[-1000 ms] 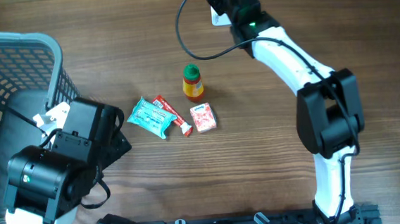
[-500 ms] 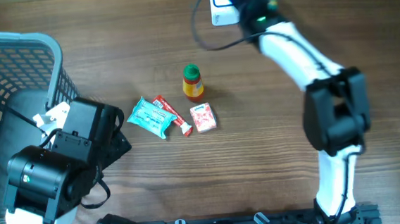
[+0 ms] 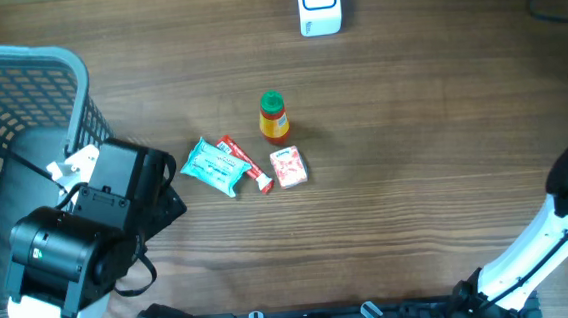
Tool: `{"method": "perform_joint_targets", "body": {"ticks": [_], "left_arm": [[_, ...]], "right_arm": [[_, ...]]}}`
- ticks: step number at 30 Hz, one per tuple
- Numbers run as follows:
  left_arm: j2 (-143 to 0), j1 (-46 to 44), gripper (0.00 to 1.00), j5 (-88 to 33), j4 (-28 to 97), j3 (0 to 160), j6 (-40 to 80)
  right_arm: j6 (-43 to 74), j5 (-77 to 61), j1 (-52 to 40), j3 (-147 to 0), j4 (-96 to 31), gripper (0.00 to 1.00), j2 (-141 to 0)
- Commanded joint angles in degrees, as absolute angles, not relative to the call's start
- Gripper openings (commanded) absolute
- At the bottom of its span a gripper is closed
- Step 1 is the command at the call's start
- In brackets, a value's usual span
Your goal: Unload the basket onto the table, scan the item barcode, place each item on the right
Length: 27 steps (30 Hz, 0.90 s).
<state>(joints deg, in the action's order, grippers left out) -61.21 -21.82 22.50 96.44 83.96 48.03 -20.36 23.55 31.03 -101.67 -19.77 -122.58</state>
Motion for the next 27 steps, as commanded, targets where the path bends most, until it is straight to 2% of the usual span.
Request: {"method": "perform_joint_targets", "body": {"ticks": [1, 2, 3, 7, 10, 14, 16, 18, 21, 27], "left_arm": [[-61.1, -22.1, 1.00, 23.4, 96.5, 84.1, 47.1], [-61.1, -22.1, 1.00, 23.4, 96.5, 84.1, 47.1], [-61.1, -22.1, 1.00, 23.5, 96.5, 84.1, 47.1], [-61.1, -22.1, 1.00, 23.5, 96.5, 84.1, 47.1], [-61.1, -22.1, 1.00, 23.4, 96.5, 84.1, 47.1], [-61.1, -22.1, 1.00, 23.4, 96.5, 84.1, 47.1], [-61.1, -22.1, 1.00, 23.4, 96.5, 84.1, 47.1], [-61.1, -22.1, 1.00, 23.5, 96.5, 84.1, 47.1], [-61.1, -22.1, 1.00, 23.4, 96.5, 84.1, 47.1], [-61.1, -22.1, 1.00, 23.5, 96.5, 84.1, 47.1]], "right_arm": [[-7.3, 20.5, 32.7, -101.4, -20.4, 0.78, -123.5], [-6.9, 20.5, 33.3, -101.4, -21.0, 0.95, -123.5], [-6.5, 20.5, 33.4, -101.5, -21.7, 0.99, -123.1], [0.7, 16.9, 32.6, -101.5, -23.9, 1.00, -119.1], [6.6, -5.0, 30.1, -101.5, -28.4, 1.00, -112.5], [21.8, -29.9, 22.6, -101.5, -38.9, 1.00, -108.9], [20.6, -38.2, 18.3, -101.5, -43.1, 1.00, -108.9], [14.7, -43.5, 11.9, -101.5, -46.2, 1.00, -108.9], [4.3, -42.0, 0.4, -101.5, -50.9, 1.00, -109.0], [3.6, -26.4, -17.3, -101.5, -50.8, 1.00, -109.0]]}}
